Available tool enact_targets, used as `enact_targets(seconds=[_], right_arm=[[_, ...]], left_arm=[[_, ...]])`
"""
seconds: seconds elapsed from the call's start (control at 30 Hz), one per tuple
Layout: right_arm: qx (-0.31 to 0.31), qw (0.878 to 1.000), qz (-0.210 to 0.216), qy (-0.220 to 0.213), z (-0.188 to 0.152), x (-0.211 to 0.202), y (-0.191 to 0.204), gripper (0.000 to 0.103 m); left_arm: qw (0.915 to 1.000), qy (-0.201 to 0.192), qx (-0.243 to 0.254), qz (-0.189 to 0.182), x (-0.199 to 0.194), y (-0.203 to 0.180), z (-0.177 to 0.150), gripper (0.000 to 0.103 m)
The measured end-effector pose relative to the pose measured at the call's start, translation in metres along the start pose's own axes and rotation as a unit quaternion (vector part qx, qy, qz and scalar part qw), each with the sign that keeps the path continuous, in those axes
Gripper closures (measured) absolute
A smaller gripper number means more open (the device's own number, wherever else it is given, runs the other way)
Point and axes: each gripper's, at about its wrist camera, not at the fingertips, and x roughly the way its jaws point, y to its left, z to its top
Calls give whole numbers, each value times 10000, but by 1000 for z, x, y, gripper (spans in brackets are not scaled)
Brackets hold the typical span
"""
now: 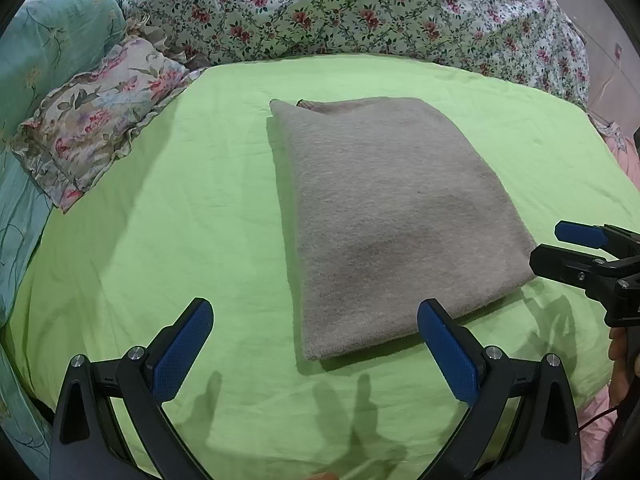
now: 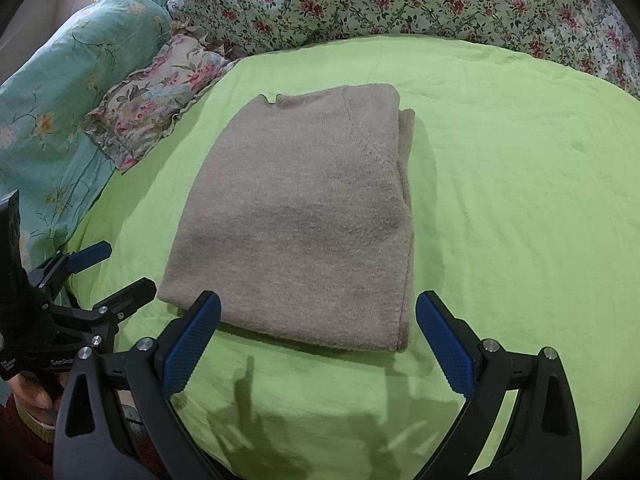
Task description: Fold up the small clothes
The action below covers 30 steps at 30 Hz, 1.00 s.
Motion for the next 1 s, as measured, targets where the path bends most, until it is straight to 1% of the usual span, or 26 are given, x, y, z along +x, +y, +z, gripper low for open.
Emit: enact_targets(seconds=[1.0], right_arm=[[-42, 10000, 27, 0, 2, 0, 5, 5]], left_arm=[[10000, -23, -43, -24, -2, 1, -1, 1]])
